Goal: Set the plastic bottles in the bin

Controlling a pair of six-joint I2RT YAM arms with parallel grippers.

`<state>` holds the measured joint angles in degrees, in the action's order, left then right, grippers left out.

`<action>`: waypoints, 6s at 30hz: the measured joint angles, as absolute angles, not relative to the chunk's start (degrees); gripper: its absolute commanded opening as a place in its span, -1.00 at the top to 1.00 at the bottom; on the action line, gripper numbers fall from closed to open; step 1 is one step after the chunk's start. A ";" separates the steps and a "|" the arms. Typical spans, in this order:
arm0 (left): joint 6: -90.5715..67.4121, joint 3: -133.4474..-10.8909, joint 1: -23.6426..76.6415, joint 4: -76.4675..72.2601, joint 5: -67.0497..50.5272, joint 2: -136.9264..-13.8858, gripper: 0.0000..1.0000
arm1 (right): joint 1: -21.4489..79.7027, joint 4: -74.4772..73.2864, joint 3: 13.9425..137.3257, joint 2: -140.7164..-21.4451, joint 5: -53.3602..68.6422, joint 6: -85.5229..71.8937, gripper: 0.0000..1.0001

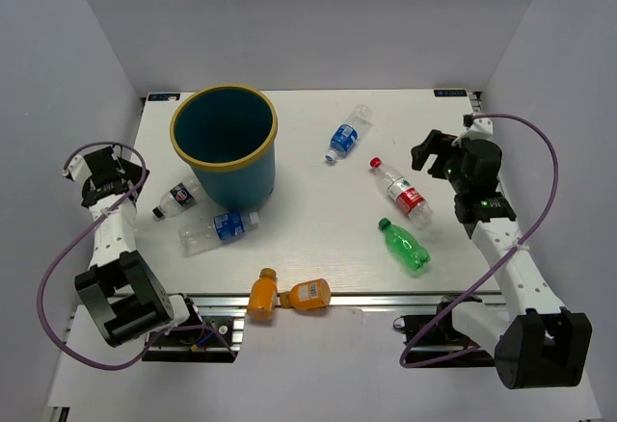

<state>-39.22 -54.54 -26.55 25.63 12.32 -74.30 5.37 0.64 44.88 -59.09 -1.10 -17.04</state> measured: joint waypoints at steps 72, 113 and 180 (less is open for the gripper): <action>-38.68 -44.51 -22.37 16.53 -1.37 -70.78 -0.96 | 39.16 -6.22 118.54 -107.26 27.14 6.68 -0.79; -36.73 -44.31 -21.56 11.09 -6.92 -80.12 -0.96 | 18.92 -12.78 88.97 -90.91 33.61 10.68 -0.79; -30.33 -85.21 10.33 20.18 0.93 -77.58 0.18 | 8.08 -8.88 78.50 -84.29 24.23 4.08 -0.79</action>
